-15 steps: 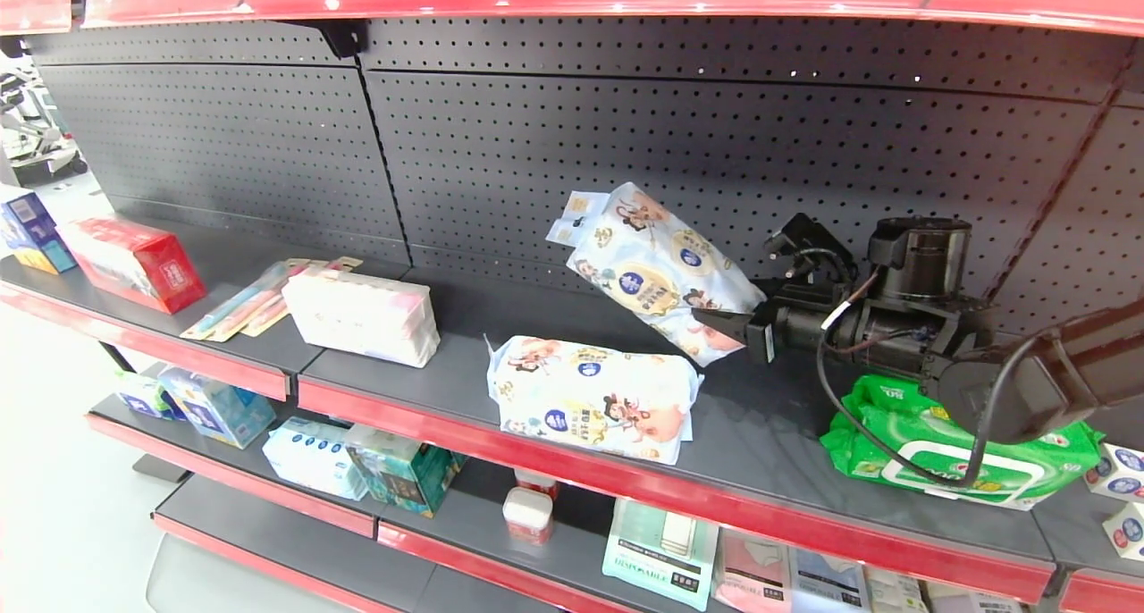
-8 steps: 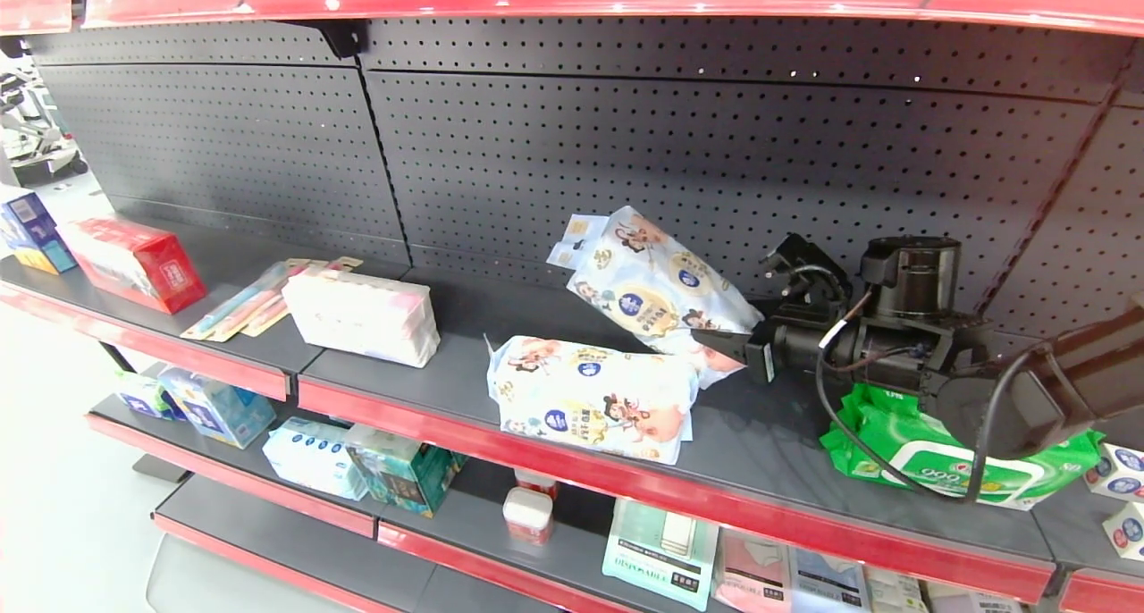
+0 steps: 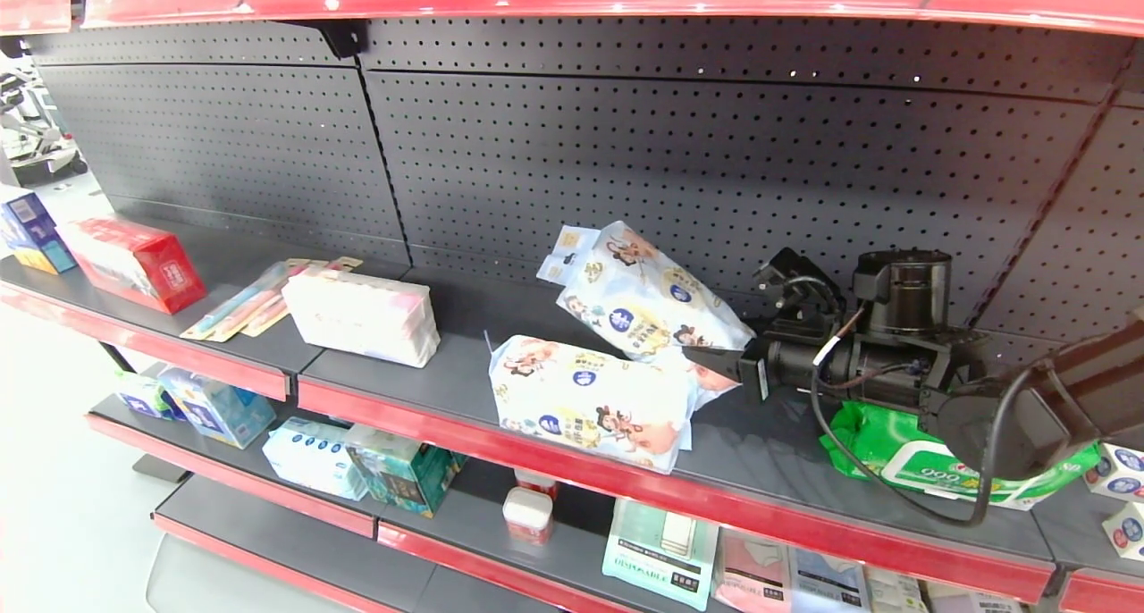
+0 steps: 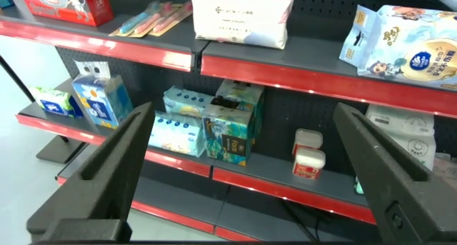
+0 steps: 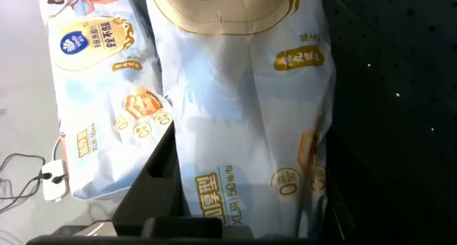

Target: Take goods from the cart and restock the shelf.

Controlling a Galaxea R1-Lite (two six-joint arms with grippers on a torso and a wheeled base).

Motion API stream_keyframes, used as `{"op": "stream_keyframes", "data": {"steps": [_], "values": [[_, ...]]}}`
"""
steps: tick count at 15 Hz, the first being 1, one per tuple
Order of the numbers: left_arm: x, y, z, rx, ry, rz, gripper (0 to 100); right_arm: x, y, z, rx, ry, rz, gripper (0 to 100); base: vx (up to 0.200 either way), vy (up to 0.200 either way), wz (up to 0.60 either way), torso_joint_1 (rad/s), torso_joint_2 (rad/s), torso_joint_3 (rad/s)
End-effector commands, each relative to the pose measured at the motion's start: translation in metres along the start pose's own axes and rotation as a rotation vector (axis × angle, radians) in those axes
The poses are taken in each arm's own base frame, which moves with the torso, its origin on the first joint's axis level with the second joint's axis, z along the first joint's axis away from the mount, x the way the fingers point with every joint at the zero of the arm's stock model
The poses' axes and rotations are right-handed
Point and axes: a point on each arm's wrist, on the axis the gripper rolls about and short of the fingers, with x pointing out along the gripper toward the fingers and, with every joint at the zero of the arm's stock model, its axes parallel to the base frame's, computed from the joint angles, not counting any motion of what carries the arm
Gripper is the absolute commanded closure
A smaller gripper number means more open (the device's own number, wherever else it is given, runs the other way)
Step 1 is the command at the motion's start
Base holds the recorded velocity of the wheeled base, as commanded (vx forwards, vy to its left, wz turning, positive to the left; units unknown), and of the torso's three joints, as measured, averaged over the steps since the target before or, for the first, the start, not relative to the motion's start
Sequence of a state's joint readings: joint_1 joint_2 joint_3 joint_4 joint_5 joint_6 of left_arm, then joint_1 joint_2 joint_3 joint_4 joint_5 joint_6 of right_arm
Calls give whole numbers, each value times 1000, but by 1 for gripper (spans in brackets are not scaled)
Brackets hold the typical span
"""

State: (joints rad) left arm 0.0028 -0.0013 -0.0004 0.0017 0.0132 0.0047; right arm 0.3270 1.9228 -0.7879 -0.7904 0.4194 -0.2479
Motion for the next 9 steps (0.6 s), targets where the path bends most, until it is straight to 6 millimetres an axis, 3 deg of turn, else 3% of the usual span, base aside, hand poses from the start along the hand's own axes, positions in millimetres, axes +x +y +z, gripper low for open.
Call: {"op": "stream_keyframes", "data": {"steps": [1, 5, 9], "values": [[0, 0, 0, 0, 2, 1, 0, -1, 1, 2, -4, -5, 2, 100, 0, 0, 0, 0, 0, 0], [0, 0, 0, 0, 2, 1, 0, 9, -12, 13, -28, -44, -29, 100, 0, 0, 0, 0, 0, 0], [0, 0, 0, 0, 2, 1, 0, 21, -16, 8, -49, -30, -20, 100, 0, 0, 0, 0, 0, 0]]}}
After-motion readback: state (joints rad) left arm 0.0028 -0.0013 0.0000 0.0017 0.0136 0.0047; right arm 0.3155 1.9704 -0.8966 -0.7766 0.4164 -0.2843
